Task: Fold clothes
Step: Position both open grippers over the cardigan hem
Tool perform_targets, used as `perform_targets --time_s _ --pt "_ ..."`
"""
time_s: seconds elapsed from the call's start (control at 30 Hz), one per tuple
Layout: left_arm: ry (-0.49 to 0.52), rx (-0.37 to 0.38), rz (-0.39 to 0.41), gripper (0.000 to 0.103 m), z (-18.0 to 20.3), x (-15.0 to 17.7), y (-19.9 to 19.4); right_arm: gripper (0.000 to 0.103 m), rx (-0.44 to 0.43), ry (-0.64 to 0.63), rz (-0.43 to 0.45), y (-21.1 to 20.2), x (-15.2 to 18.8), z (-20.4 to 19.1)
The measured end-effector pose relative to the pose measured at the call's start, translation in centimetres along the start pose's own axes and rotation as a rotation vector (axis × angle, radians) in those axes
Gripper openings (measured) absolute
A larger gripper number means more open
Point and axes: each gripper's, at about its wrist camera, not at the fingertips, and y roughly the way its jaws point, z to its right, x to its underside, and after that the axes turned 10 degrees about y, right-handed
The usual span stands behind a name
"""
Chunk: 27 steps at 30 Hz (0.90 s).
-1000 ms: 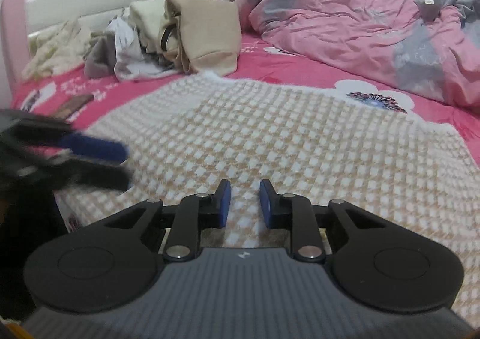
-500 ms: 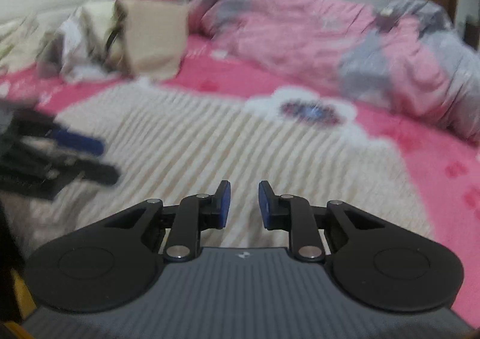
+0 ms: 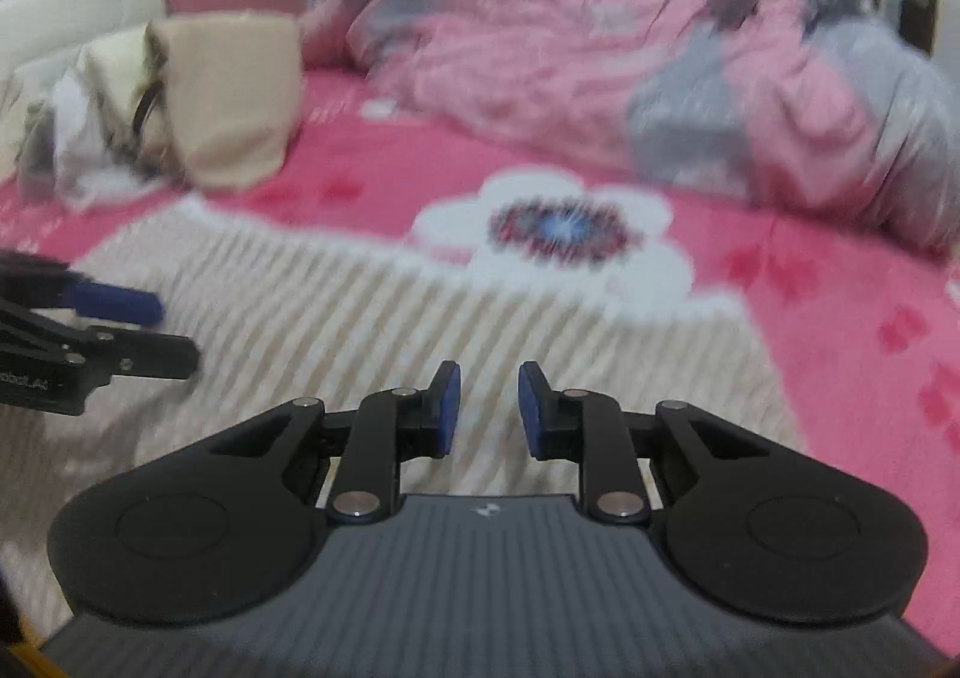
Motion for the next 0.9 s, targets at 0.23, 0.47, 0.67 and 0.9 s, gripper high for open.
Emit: perform_targets --time_s 0.23,0.47,0.67,0.9 --pt "-0.016 -0.045 -0.034 0.081 -1.3 0.8 2.8 0.023 0.031 0.067 -0.051 5.0 0.9 1.9" --pt "-0.127 -0.024 0.004 0.083 -3.8 1.5 2.3 0.023 0.121 0.142 -0.005 3.7 -1.9 3.1" --pt "-0.11 -0.059 0.011 0.081 -3.3 0.9 1.3 0.025 0.108 0.197 -0.026 4.0 0.2 4.6" --pt "-0.028 -0.12 0.047 0.083 -2.1 2.3 -1.1 0.027 0.058 0.135 -0.003 -0.2 0.7 2.5"
